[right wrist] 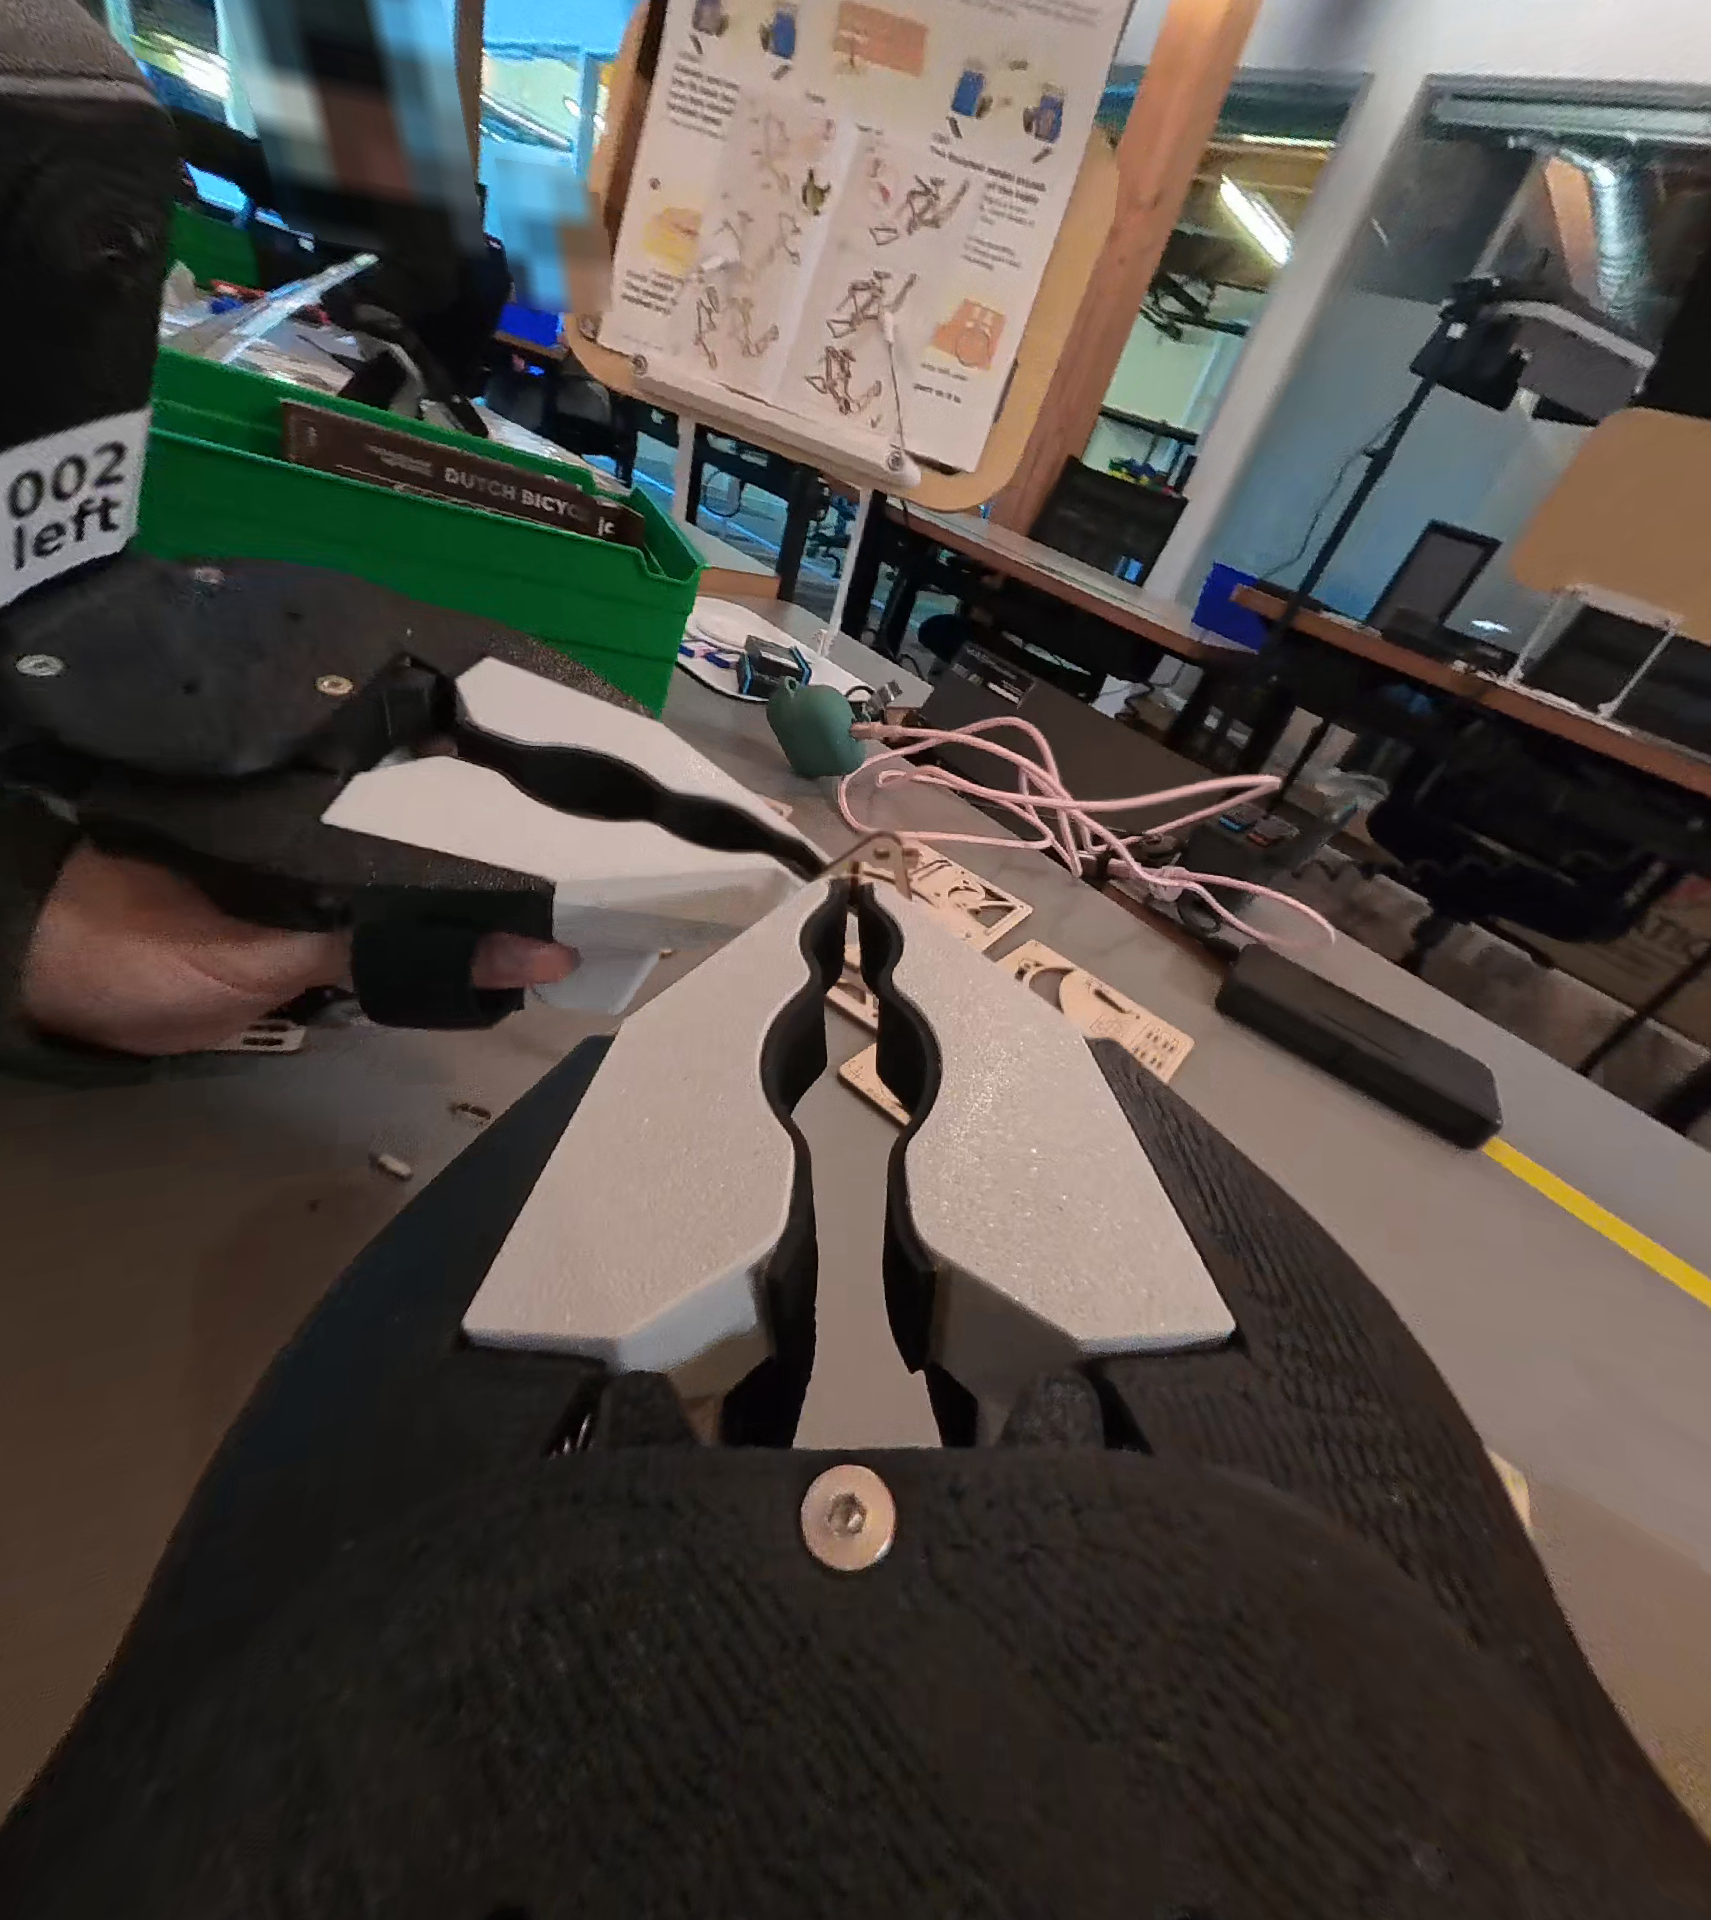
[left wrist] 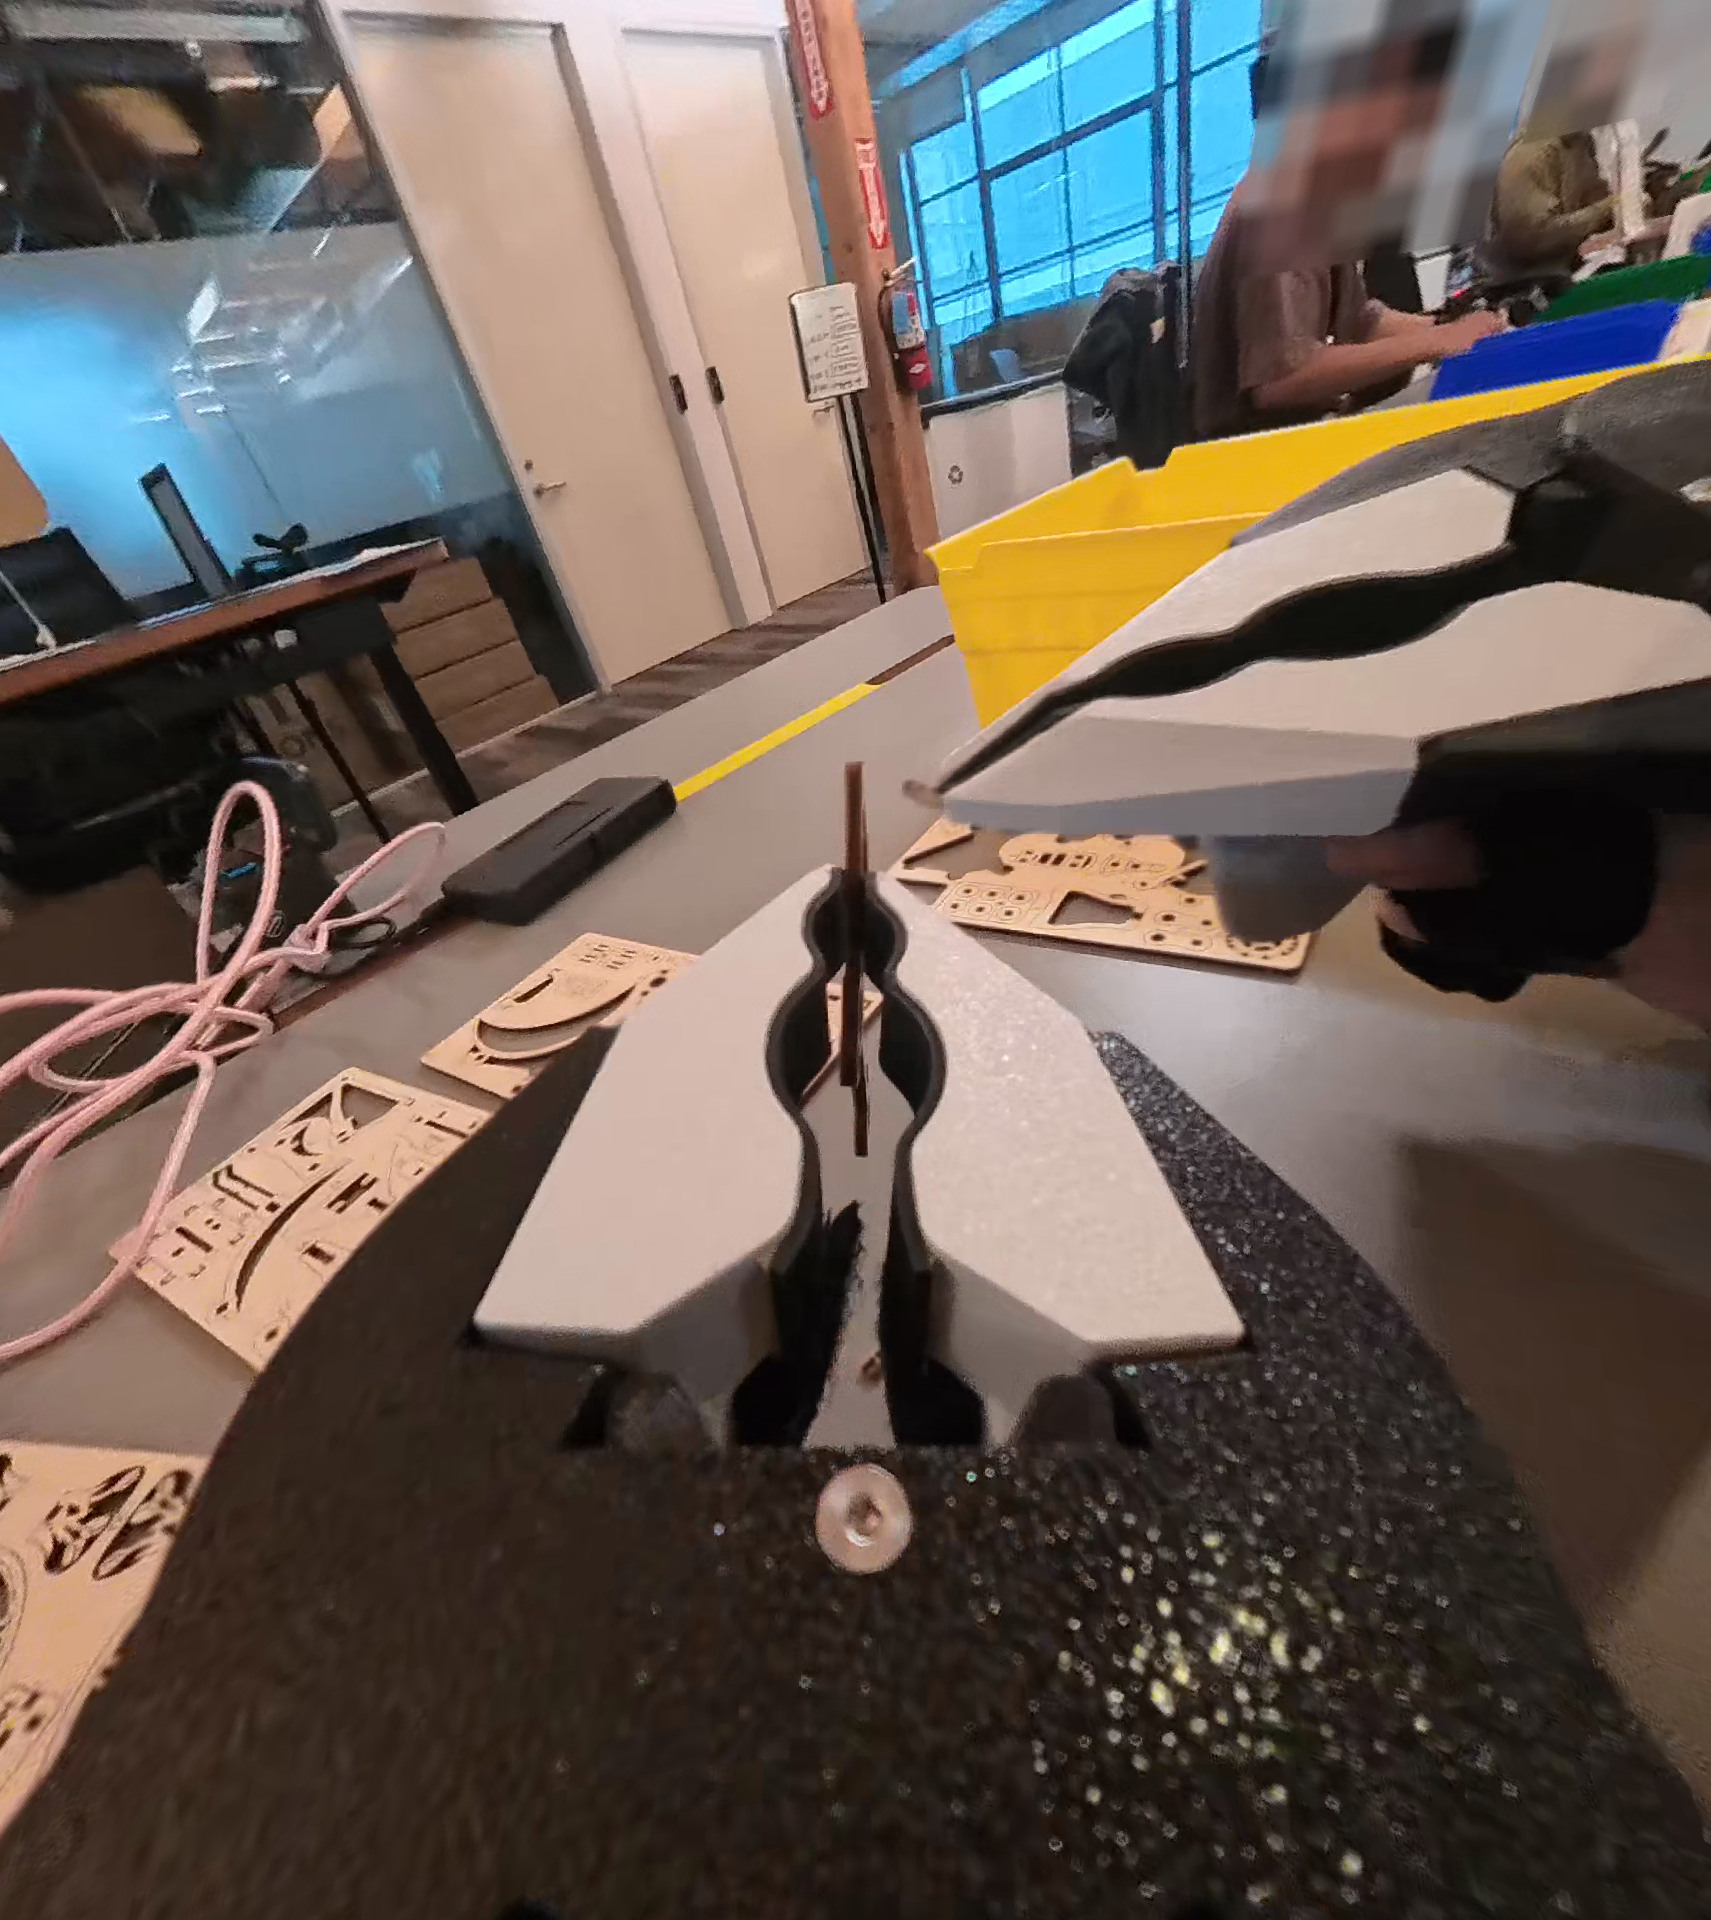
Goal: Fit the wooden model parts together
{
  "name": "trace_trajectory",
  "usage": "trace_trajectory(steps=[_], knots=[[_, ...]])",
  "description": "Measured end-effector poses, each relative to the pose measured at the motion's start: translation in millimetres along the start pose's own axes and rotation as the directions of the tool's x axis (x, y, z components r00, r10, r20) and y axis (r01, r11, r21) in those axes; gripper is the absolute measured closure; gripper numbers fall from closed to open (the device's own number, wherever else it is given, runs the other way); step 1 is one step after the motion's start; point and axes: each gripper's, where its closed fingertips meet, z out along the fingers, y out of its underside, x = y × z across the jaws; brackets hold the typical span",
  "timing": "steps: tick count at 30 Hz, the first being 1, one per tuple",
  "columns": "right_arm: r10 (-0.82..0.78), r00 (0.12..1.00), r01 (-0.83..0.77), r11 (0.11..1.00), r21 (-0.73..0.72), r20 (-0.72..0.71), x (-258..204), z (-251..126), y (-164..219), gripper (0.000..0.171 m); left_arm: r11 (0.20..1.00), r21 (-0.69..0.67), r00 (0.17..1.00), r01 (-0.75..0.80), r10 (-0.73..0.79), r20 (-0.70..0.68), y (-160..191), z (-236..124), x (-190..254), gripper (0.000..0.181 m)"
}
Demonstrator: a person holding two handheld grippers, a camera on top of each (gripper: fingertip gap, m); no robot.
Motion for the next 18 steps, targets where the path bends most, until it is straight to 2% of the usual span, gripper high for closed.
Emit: trace_trajectory(steps=[4, 7, 12, 18], knots=[[-0.021, 0.999, 0.021, 1.000, -0.006, -0.032, -5, 9, 2, 0.171, 0.999, 0.014, 0.998, 0.051, -0.051, -0.024, 0, -2, -6, 0.181], [-0.031, 0.998, 0.031, 0.999, -0.008, -0.052, -5, 13, 1, 0.171, 1.000, 0.004, 0.999, 0.000, 0.000, -0.033, 3, -5, -9, 0.181], [-0.210, 0.973, 0.208, 0.978, -0.031, -0.093, -7, 15, 4, 0.171, 0.999, -0.020, 0.997, 0.026, -0.028, -0.075, 9, -6, -9, 0.181], [-0.129, 0.987, 0.124, 0.991, -0.057, -0.100, 2, 16, 13, 0.171, 0.996, -0.028, 0.992, 0.084, -0.086, -0.093, 14, -4, -10, 0.181]])
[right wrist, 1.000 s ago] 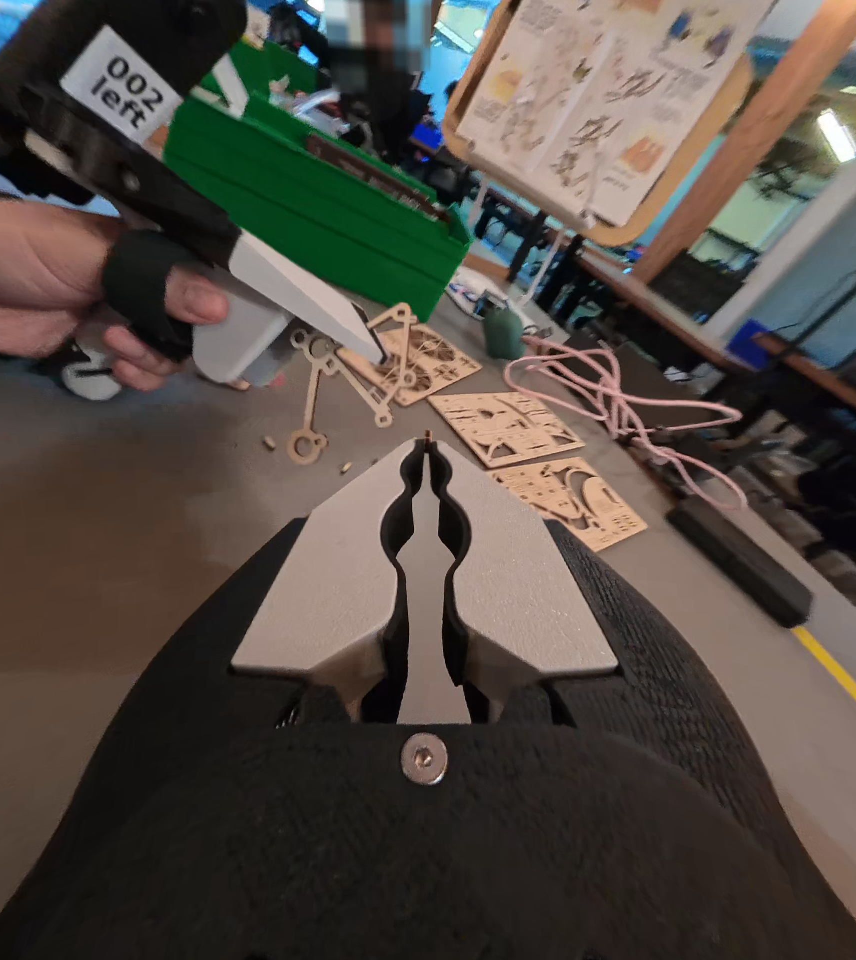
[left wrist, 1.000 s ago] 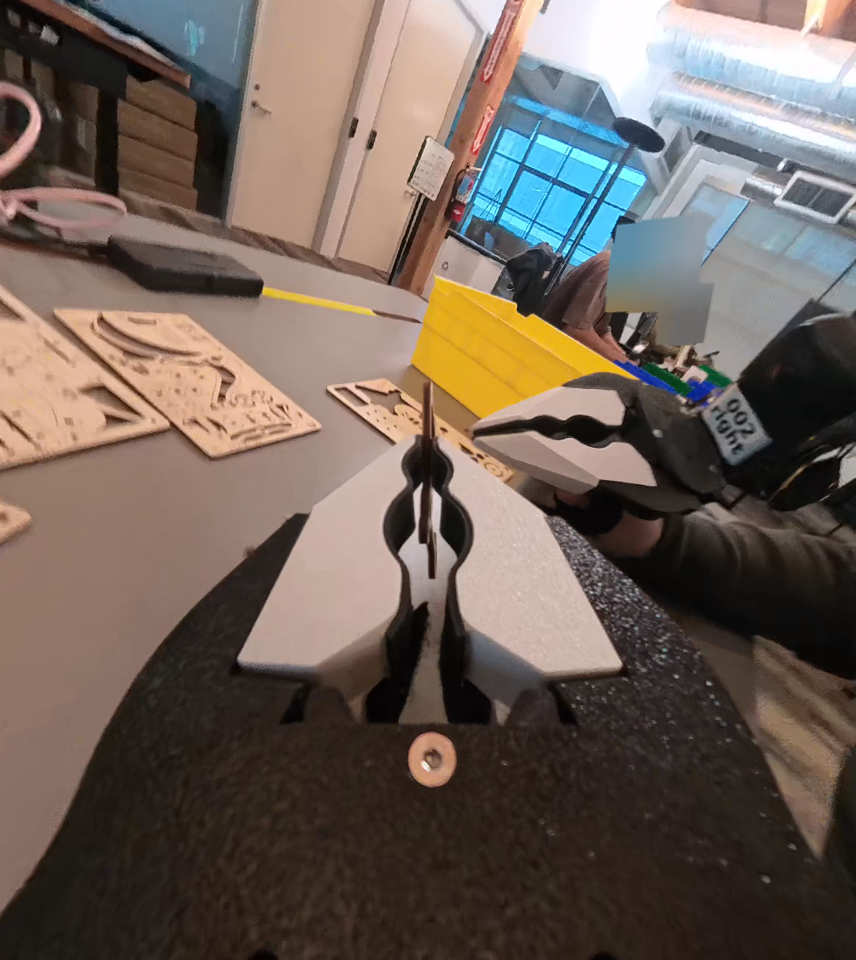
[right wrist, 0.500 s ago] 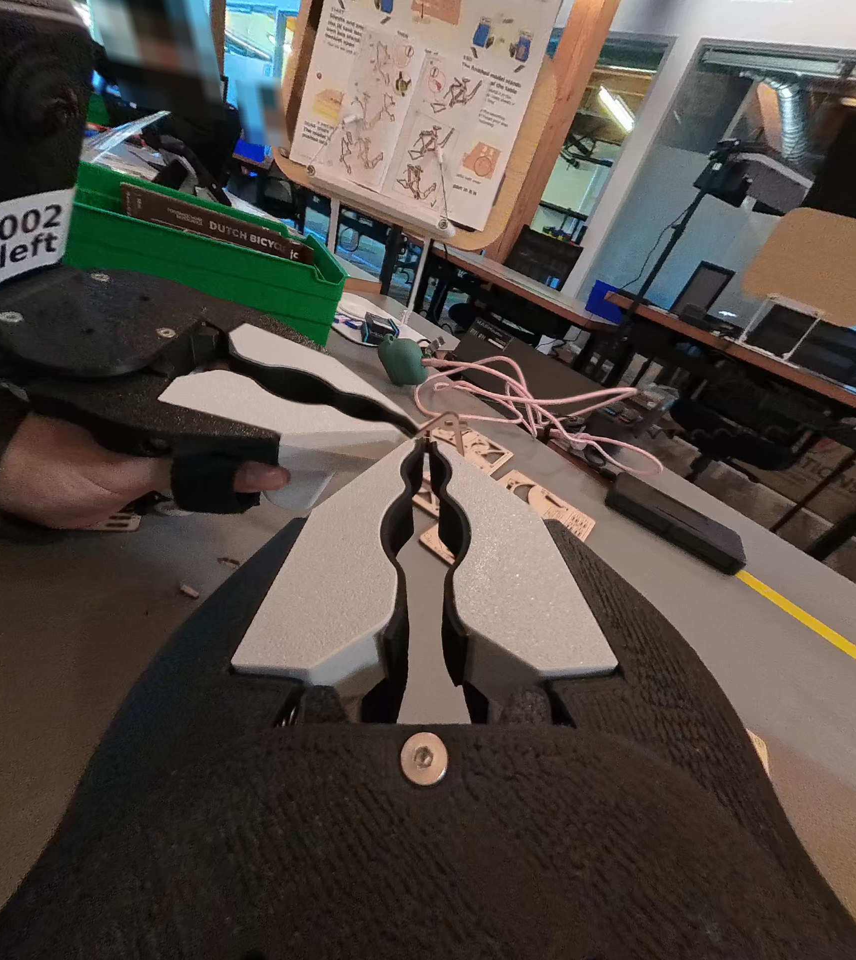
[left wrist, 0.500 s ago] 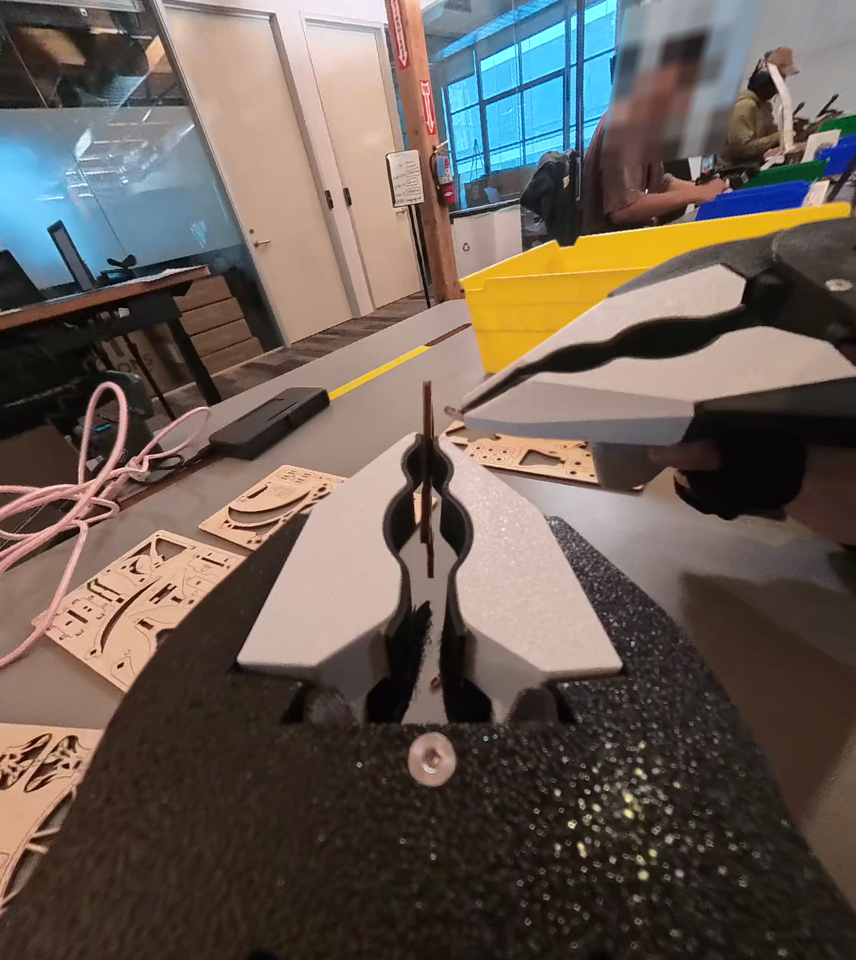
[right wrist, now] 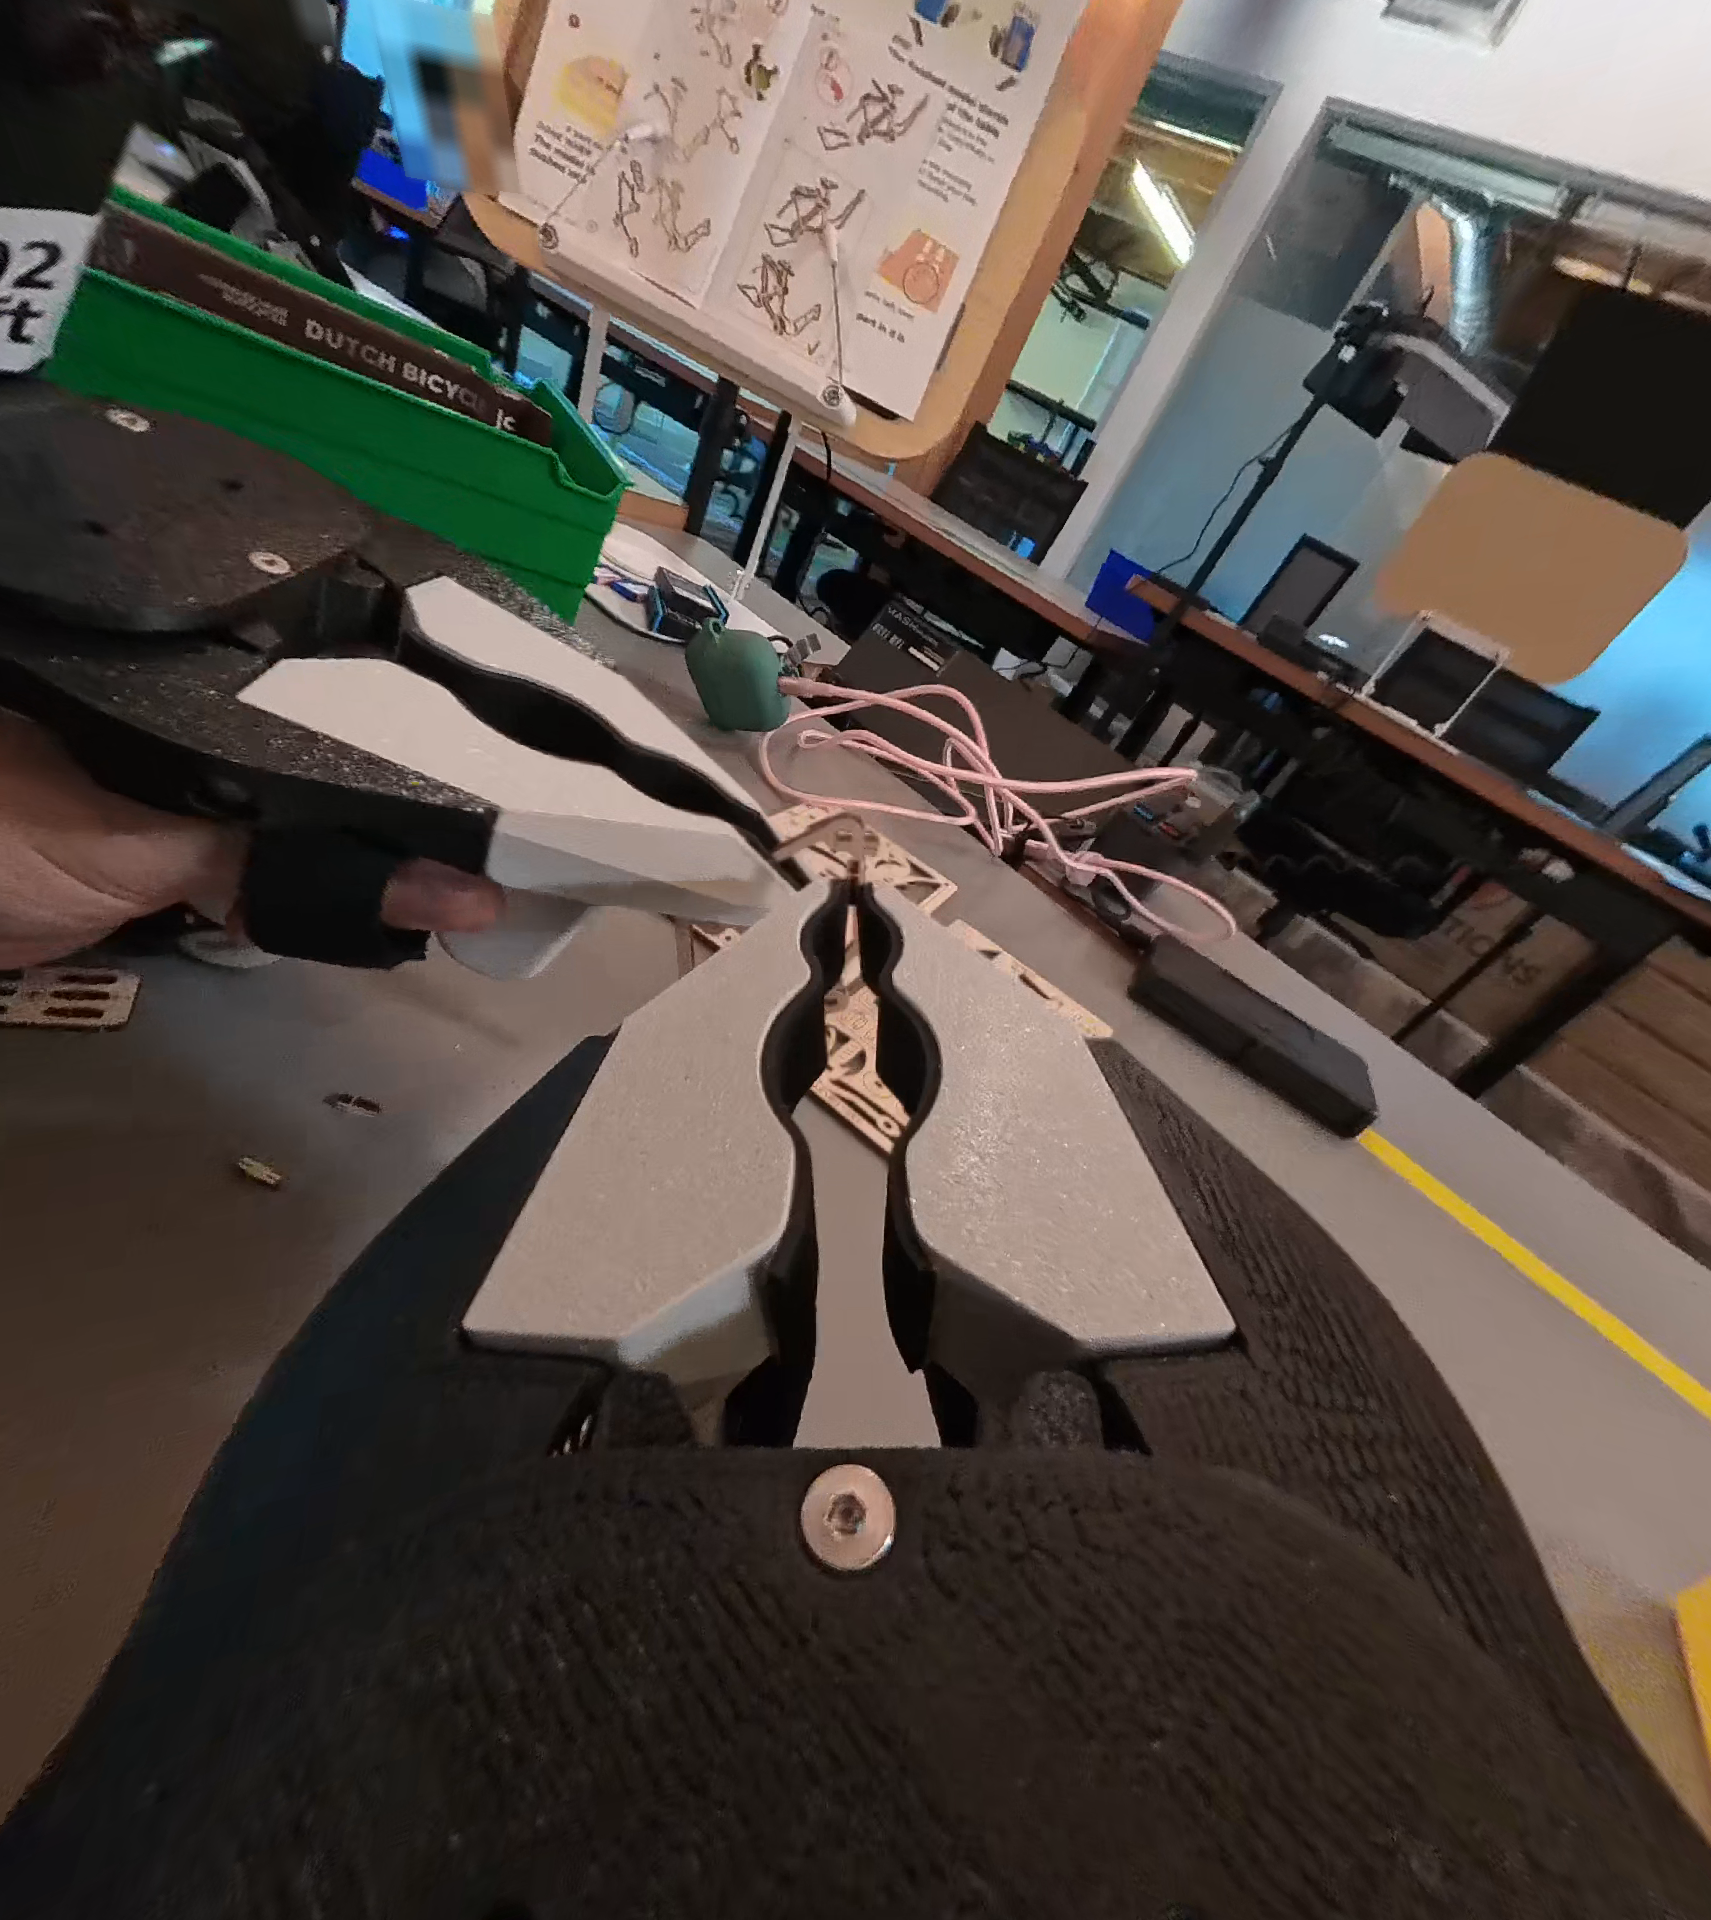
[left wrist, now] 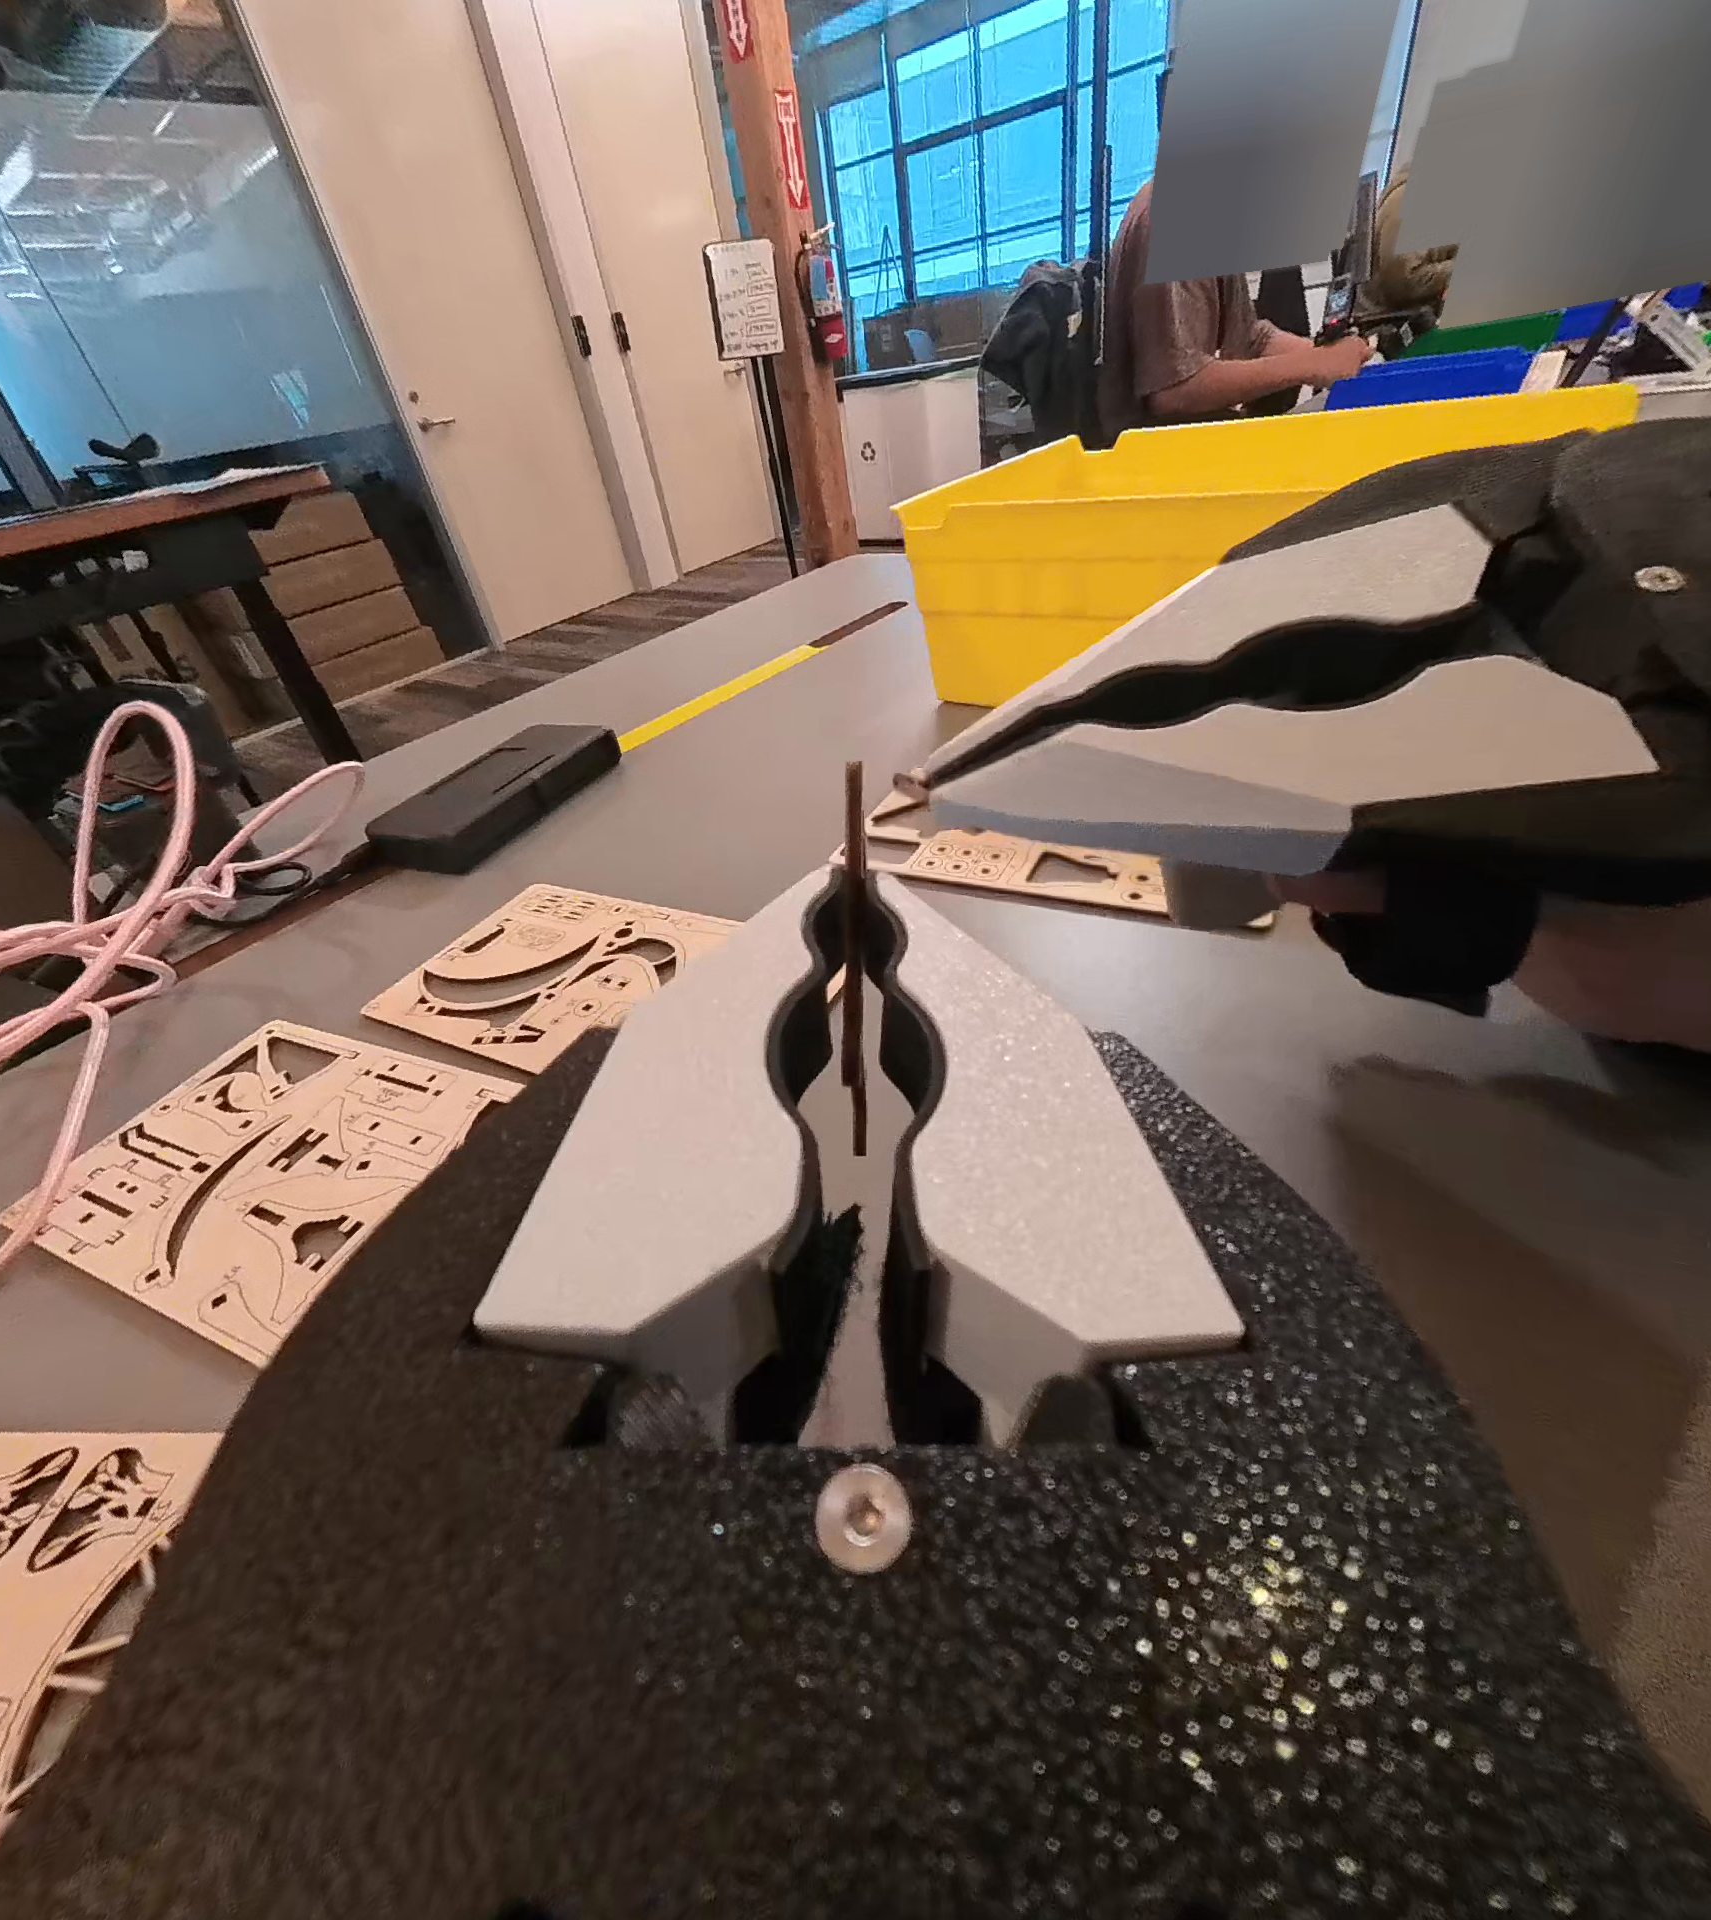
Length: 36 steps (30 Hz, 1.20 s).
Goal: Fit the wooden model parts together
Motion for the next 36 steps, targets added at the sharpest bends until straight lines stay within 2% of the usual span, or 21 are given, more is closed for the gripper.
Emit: trace_trajectory(steps=[9, 22, 27, 36], knots=[[-0.065, 0.998, 0.065, 0.998, 0.000, -0.003, -2.9, -0.5, -1.6, 0.171, 0.998, -0.019, 0.998, -0.062, 0.063, 0.018, 2.2, 1.7, 0.8, 0.181], [-0.059, 0.998, 0.059, 0.998, -0.031, -0.011, -0.6, 1.2, 3.1, 0.171, 0.989, -0.050, 0.990, -0.139, 0.140, 0.031, 4.3, 2.9, 3.2, 0.181], [-0.051, 0.999, 0.051, 0.998, -0.028, -0.011, -0.5, 0.7, 2.2, 0.171, 0.973, -0.061, 0.973, -0.221, 0.225, 0.056, 2.5, 2.4, 2.6, 0.181], [0.040, 0.999, -0.040, 0.999, -0.022, 0.006, 0.7, -0.5, 3.8, 0.171, 0.889, -0.129, 0.887, -0.439, 0.452, 0.098, 1.2, 3.2, 0.4, 0.181]])
